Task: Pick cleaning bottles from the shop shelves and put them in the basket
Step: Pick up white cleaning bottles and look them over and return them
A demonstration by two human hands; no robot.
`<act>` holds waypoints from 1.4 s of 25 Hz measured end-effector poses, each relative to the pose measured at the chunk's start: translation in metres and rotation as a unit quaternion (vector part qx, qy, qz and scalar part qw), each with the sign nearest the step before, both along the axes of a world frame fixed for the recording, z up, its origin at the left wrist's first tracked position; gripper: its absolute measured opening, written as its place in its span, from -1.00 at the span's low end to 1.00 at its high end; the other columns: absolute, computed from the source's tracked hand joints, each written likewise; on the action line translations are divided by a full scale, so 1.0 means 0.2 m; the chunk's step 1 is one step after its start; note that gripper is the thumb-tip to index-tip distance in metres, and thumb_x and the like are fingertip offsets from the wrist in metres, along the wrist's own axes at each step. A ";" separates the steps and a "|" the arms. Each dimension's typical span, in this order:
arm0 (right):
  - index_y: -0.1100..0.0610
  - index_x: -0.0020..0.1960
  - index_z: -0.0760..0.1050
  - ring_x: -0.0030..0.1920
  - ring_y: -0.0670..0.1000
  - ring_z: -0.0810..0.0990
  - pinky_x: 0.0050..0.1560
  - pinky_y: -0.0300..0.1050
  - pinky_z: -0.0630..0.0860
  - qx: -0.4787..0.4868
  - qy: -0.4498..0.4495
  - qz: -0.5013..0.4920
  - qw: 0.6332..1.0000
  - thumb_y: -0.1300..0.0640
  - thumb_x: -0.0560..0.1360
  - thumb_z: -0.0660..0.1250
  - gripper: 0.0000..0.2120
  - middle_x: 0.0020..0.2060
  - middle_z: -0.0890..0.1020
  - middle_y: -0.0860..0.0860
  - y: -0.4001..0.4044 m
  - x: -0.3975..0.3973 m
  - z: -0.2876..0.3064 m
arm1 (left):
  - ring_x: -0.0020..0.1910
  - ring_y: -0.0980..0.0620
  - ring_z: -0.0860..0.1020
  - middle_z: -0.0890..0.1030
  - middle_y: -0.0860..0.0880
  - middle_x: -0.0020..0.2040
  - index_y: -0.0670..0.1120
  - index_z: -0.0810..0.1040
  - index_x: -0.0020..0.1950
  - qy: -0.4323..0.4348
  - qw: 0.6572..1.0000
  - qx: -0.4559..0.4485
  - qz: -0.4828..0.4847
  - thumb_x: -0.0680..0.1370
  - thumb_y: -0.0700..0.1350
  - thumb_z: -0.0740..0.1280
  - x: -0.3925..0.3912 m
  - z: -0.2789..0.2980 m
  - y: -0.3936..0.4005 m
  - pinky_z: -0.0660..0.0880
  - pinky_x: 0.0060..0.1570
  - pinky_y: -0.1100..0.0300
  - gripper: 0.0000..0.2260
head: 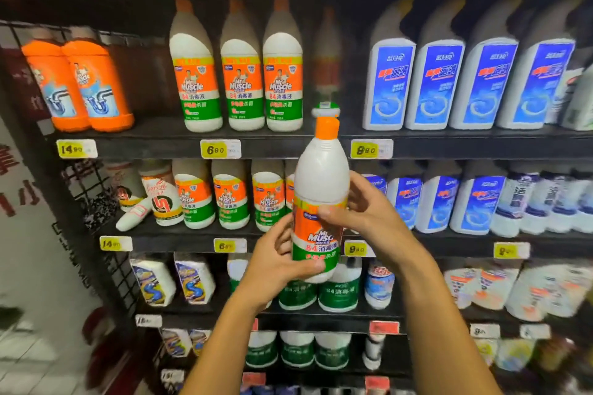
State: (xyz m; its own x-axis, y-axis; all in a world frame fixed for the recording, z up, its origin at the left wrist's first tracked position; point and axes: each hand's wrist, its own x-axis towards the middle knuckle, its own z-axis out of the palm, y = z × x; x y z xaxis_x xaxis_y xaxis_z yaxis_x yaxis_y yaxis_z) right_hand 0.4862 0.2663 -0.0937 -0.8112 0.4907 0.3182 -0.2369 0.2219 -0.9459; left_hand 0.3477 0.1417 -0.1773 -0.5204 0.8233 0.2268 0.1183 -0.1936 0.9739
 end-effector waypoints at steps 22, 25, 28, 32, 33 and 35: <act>-0.36 0.38 0.33 0.32 -0.25 0.47 0.17 -0.45 0.41 0.182 0.025 -0.034 0.982 0.19 0.26 0.65 -0.12 0.29 0.49 -0.35 -0.53 -0.23 -0.20 | 0.21 0.22 0.55 0.54 0.14 0.26 0.17 0.32 0.39 0.071 0.997 -0.002 0.005 0.33 -0.27 0.47 -0.26 -0.13 -0.38 0.56 0.00 0.31 -0.28; -0.32 0.41 0.34 0.33 -0.22 0.48 0.18 -0.40 0.45 0.171 0.021 -0.032 0.985 0.18 0.26 0.65 -0.12 0.32 0.50 -0.30 -0.57 -0.26 -0.18 | 0.18 0.24 0.57 0.58 0.17 0.20 0.17 0.34 0.35 0.056 0.998 -0.022 -0.027 0.31 -0.30 0.48 -0.28 -0.12 -0.44 0.57 -0.01 0.28 -0.29; -0.25 0.41 0.38 0.31 -0.14 0.53 0.14 -0.29 0.53 0.124 0.041 -0.049 0.990 0.12 0.25 0.65 -0.16 0.33 0.54 -0.20 -0.61 -0.28 -0.17 | 0.21 0.17 0.58 0.63 0.19 0.17 0.19 0.41 0.29 0.043 0.996 -0.033 -0.067 0.27 -0.31 0.55 -0.29 -0.11 -0.51 0.55 0.07 0.25 -0.29; -0.19 0.37 0.45 0.21 -0.02 0.62 0.04 -0.13 0.62 0.007 0.072 -0.077 0.994 0.01 0.30 0.59 -0.32 0.23 0.63 -0.07 -0.63 -0.29 -0.18 | 0.22 -0.04 0.61 0.64 0.01 0.22 0.20 0.52 0.25 -0.025 0.988 -0.026 -0.149 0.29 -0.25 0.58 -0.25 -0.08 -0.59 0.58 0.14 0.08 -0.37; -0.19 0.37 0.45 0.18 -0.01 0.64 0.00 -0.15 0.62 -0.016 0.070 -0.082 0.994 -0.03 0.34 0.56 -0.36 0.22 0.64 -0.07 -0.64 -0.29 -0.18 | 0.21 -0.05 0.62 0.64 0.01 0.23 0.19 0.53 0.25 -0.027 0.988 -0.030 -0.150 0.28 -0.21 0.60 -0.23 -0.07 -0.60 0.58 0.14 0.03 -0.38; -0.16 0.42 0.42 0.15 -0.01 0.67 -0.05 -0.19 0.62 -0.048 0.056 -0.081 0.994 -0.09 0.43 0.46 -0.42 0.19 0.66 -0.06 -0.64 -0.28 -0.19 | 0.17 -0.04 0.64 0.65 0.03 0.21 0.14 0.52 0.26 -0.039 0.988 -0.034 -0.143 0.27 -0.15 0.62 -0.20 -0.07 -0.63 0.60 0.11 0.03 -0.38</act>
State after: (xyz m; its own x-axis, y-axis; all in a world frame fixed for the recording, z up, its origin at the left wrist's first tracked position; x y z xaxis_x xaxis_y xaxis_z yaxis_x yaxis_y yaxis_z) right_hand 0.4294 0.1384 -0.1312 -0.6808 0.6447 0.3477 -0.3110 0.1754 -0.9341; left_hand 0.3078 0.0158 -0.1920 -0.2773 0.9513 0.1344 -0.0085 -0.1424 0.9898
